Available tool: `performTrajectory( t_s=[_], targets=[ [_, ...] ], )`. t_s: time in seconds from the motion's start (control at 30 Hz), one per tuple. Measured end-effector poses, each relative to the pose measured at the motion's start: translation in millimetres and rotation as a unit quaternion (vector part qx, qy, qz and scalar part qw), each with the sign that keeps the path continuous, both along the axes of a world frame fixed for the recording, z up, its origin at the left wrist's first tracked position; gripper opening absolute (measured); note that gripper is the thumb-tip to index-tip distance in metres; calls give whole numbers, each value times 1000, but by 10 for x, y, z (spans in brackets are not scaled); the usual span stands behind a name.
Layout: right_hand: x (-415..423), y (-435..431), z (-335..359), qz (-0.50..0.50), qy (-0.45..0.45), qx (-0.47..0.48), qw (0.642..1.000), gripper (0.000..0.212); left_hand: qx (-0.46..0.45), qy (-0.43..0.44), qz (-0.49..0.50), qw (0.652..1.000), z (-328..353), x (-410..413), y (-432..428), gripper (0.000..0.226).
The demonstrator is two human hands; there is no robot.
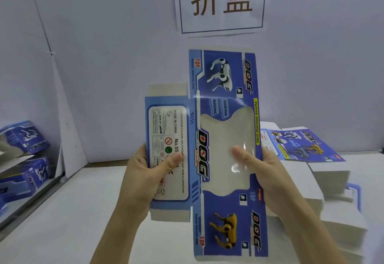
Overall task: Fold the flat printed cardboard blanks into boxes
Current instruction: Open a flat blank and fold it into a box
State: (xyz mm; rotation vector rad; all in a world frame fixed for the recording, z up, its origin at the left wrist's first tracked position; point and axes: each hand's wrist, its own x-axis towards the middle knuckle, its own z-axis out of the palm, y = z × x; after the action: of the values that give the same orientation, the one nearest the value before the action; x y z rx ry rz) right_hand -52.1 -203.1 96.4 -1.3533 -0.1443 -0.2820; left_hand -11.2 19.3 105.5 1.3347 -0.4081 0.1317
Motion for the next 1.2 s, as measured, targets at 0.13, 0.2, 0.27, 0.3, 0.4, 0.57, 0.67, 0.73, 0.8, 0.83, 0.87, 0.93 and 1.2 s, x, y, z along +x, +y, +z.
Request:
performTrajectory(
  t_s=[0.13, 0.2, 0.27, 0.3, 0.4, 0.57, 0.67, 0.73, 0.8, 0.83, 0.87, 0.93, 1.2],
  targets=[
    [12, 0, -4, 12, 6, 1, 1000, 37, 4, -11, 17, 1000, 19, -11, 2, 45],
    [10, -10, 4, 15, 17, -10, 1000, 51, 19, -19, 9, 1000, 23, -11, 20, 43],
    [2, -15, -3, 22, 31, 3, 999, 53, 19, -36, 27, 999, 1, -7, 8, 41],
    [-7, -13, 1, 22, 36, 10, 999, 55, 19, -42, 39, 998, -12, -1, -6, 42],
    [-45, 42, 49, -10, 31, 10, 999, 47, 51, -24, 60, 997, -50, 32, -74, 46],
    [-41, 343, 70, -98, -80, -21, 992, 24, 228, -162, 210, 937, -22, -160, -248, 74],
    [-51, 564, -19, -21, -154, -141, 978, 69, 159, -164, 33, 973, -30, -293, -425, 94],
    [-84, 583, -45, 53, -173, -219, 959, 80, 121, -159, 15, 980, -23, -317, -463, 93],
    [-109, 468, -2, 74, -175, -244, 951, 77, 41, -134, 38, 989, 9, -268, -379, 61],
    [-115, 402, 43, 66, -172, -235, 954, 73, 12, -119, 49, 992, 24, -221, -302, 44],
    [-111, 333, 77, 44, -168, -215, 961, 69, -3, -105, 47, 993, 37, -168, -215, 32],
    [-83, 232, 114, -49, -160, -174, 970, 68, -9, -78, 11, 997, 35, -84, -66, 23],
    [-35, 54, 58, -72, -73, -12, 995, 30, 38, -55, -4, 998, -74, 46, 51, 33]
  ],
)
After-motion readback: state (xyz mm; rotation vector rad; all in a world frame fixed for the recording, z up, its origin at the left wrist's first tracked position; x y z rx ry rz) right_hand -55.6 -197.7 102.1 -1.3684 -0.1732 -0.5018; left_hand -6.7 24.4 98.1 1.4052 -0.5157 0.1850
